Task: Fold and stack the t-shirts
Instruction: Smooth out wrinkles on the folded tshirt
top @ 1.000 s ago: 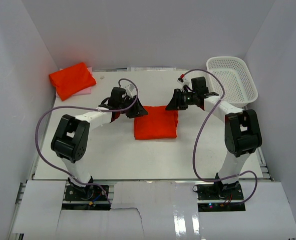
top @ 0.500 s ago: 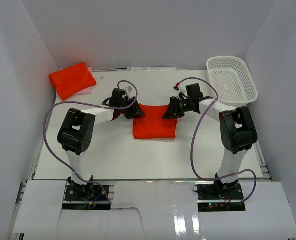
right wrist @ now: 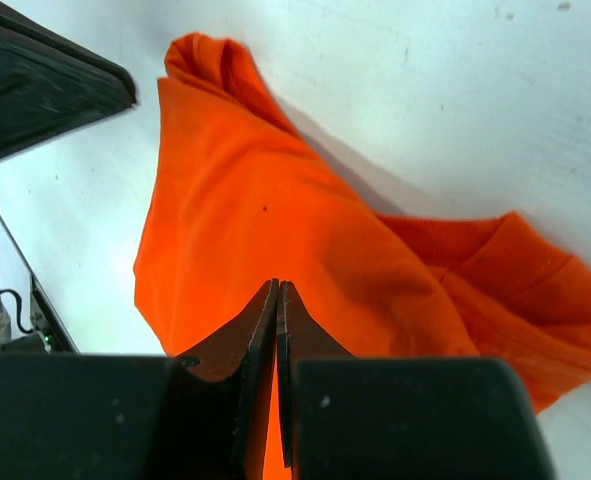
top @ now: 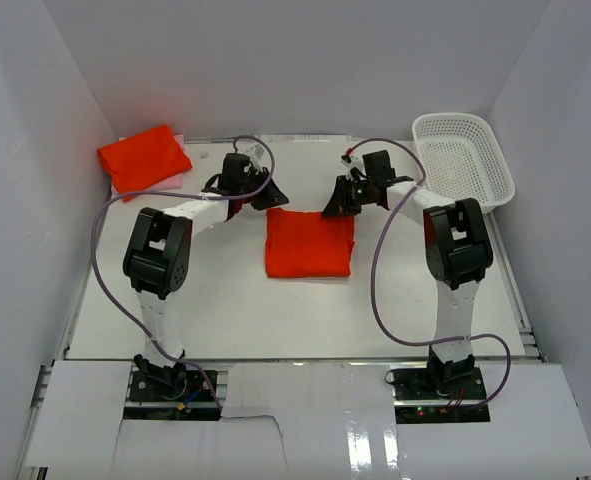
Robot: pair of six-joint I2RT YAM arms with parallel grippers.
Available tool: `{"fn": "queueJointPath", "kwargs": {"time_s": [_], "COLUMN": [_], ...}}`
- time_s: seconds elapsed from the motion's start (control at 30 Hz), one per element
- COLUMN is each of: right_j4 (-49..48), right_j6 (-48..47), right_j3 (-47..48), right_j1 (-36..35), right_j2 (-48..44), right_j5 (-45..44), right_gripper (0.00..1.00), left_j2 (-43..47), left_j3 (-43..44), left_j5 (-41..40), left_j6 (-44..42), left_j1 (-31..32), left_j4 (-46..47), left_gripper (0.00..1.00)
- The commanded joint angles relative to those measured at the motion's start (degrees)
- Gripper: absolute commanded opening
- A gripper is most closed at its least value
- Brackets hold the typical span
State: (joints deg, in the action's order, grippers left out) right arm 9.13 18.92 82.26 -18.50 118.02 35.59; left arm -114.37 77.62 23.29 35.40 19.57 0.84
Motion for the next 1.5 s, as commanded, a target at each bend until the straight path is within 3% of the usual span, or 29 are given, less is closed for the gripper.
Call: {"fn": "queueJointPath", "kwargs": {"time_s": [0.0, 0.23, 0.93, 1.23, 1.27, 1.37, 1.4, 1.47], "right_j4": [0.4, 1.4, 4.4, 4.3, 4.3, 3.9, 5.9, 6.5], "right_j6": [0.2, -0.4, -3.0, -3.3, -3.4, -3.4, -3.0, -2.9], "right_j3": [3.7, 5.1, 0.5, 1.1, 1.3, 2.8, 8.0, 10.9], "right_j1": [0.0, 0.1, 5.3, 5.3, 5.3, 5.3, 5.3, 5.2], "right_j2": [1.5, 4.3, 2.7, 2.7, 2.6, 2.0, 2.5, 2.6], "right_j5": [-0.7, -2.6, -14.1, -11.9, -11.6, -9.5, -7.8, -7.3], "right_gripper": [0.08, 0.08, 0.08, 0.08, 0.08, 0.12, 0.14, 0.14], "left_j2": [-2.8, -4.1, -7.5, -7.2, -6.8, -3.8, -0.8, 0.2], "left_j3": [1.7, 1.0, 0.4, 2.7, 3.7, 6.1, 10.3, 11.5], "left_j5": [1.9, 3.2, -6.0, -7.5, -7.6, -8.4, -10.3, -10.7], "left_j6": [-0.4, -0.3, -5.1, -5.3, -5.3, -5.5, -7.3, -7.8], "left_j1": [-0.3, -0.3, -0.4, -0.5, -0.6, -0.7, -0.7, -0.7], "left_j4": [-0.5, 0.5, -4.3, -7.3, -8.0, -11.0, -16.5, -17.7], "left_gripper": [0.17, 0.12, 0.08, 0.08, 0.09, 0.26, 0.51, 0.55]}}
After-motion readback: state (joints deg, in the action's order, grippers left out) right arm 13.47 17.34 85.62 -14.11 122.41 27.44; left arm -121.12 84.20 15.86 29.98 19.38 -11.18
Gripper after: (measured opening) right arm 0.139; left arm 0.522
